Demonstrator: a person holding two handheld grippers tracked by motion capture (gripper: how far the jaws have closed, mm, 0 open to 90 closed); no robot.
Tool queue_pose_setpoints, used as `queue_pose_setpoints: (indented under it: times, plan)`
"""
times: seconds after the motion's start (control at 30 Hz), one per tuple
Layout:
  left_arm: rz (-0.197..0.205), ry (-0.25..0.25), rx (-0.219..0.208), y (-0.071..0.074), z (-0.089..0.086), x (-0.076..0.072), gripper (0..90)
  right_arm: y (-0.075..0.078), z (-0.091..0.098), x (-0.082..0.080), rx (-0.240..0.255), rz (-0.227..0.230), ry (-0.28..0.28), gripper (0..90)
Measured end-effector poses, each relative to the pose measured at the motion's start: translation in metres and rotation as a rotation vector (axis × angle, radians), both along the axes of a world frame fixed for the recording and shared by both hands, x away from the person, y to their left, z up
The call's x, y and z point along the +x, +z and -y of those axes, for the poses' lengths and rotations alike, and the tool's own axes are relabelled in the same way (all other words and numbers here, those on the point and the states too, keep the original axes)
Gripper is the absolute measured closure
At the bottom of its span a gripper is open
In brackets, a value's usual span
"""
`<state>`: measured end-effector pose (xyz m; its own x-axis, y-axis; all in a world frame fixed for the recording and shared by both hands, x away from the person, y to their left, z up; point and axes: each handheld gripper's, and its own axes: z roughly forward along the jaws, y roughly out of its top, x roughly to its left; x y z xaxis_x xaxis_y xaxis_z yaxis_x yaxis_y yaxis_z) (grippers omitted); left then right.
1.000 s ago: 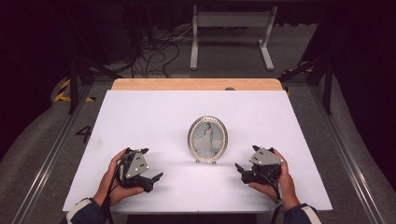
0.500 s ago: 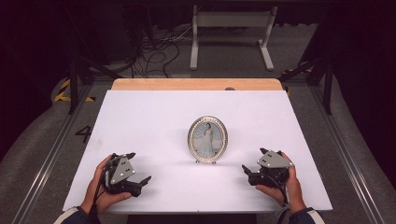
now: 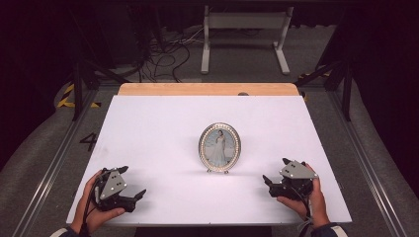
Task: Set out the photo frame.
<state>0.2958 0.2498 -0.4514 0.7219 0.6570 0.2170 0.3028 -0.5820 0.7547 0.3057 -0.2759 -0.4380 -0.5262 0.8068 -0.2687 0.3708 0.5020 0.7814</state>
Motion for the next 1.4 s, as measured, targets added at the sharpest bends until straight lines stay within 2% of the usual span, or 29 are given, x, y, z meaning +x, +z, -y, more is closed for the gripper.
queue_pose_setpoints:
  times: [0.4, 0.57, 0.73, 0.9, 1.0, 1.07, 1.4]
  plan:
    - [-0.02, 0.022, -0.012, -0.006, -0.016, 0.001, 7.7, -0.004, 0.021, -0.006, 0.009, -0.001, -0.055, 14.0]
    - [-0.042, 0.051, -0.036, -0.01, -0.025, 0.002, 7.7, -0.006, 0.03, -0.008, 0.019, -0.004, -0.078, 14.0]
    - [-0.058, 0.067, -0.069, -0.012, -0.033, 0.003, 7.7, -0.01, 0.045, -0.012, 0.053, -0.01, -0.11, 14.0]
    - [-0.06, 0.083, -0.066, -0.014, -0.038, 0.003, 7.8, -0.014, 0.052, -0.014, 0.053, -0.019, -0.132, 13.9]
    - [-0.071, 0.091, -0.105, -0.015, -0.042, 0.006, 7.7, -0.017, 0.06, -0.016, 0.08, -0.024, -0.15, 13.9]
    - [-0.07, 0.091, -0.112, -0.015, -0.042, 0.007, 7.7, -0.018, 0.062, -0.018, 0.085, -0.025, -0.159, 13.8]
    - [-0.063, 0.078, -0.095, -0.014, -0.038, 0.01, 7.8, -0.017, 0.065, -0.024, 0.11, 0.006, -0.177, 13.5]
